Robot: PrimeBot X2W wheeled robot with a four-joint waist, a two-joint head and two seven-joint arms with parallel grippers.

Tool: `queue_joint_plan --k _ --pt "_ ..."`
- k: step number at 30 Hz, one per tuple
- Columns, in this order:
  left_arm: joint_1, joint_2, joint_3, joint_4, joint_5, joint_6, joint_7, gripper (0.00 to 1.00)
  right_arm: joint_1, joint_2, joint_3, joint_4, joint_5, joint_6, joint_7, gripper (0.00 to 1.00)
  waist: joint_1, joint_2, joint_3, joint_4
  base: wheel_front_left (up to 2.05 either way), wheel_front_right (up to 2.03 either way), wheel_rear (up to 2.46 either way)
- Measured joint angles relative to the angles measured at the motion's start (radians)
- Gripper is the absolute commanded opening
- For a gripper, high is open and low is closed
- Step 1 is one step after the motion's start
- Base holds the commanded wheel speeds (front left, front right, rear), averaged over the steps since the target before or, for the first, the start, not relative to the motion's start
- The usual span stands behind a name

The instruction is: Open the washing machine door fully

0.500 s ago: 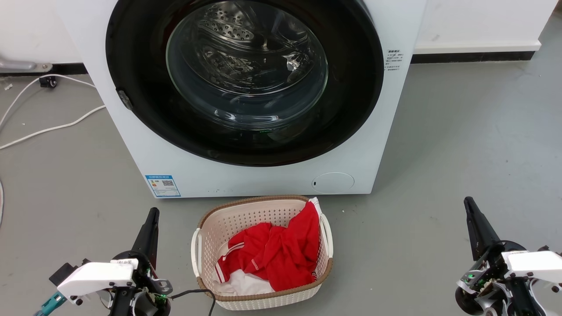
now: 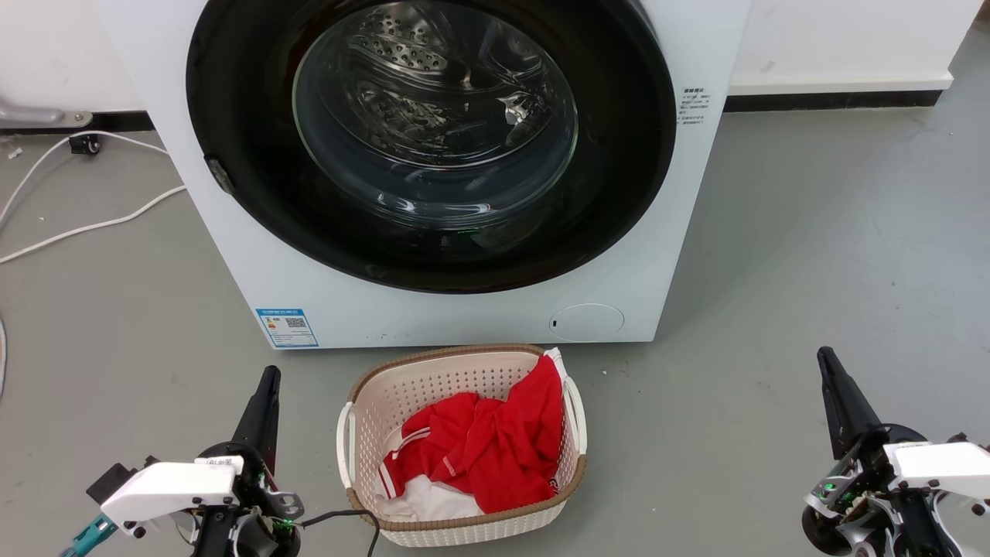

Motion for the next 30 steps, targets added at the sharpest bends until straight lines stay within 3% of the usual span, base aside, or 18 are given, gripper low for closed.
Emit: queue_joint_plan --k 12,13,23,30 --pt "0.0 0.0 0.0 0.0 0.0 0.0 0.0 0.0 0.0 0.0 0.0 0.0 0.0 0.0 0.0 0.0 0.0 0.0 0.0 0.0 0.0 0.0 0.0" --pt "0.0 0.0 0.0 0.002 0.0 0.0 0.0 1.0 0.001 0.0 0.0 0.001 0.0 0.0 0.0 1.0 0.0 0.0 0.0 0.0 0.0 0.0 0.0" --pt "0.022 -0.005 -0.046 0.037 0.002 0.001 -0.031 1.0 0.036 0.001 0.013 0.017 -0.015 0.0 -0.029 1.0 0.0 0.0 0.001 0.0 0.0 0.0 0.0" --pt "0.009 -0.004 -0.068 0.035 0.073 0.001 -0.065 1.0 0.037 -0.001 0.026 -0.008 -0.086 0.0 -0.065 1.0 0.0 0.0 0.003 0.002 0.0 0.0 0.0"
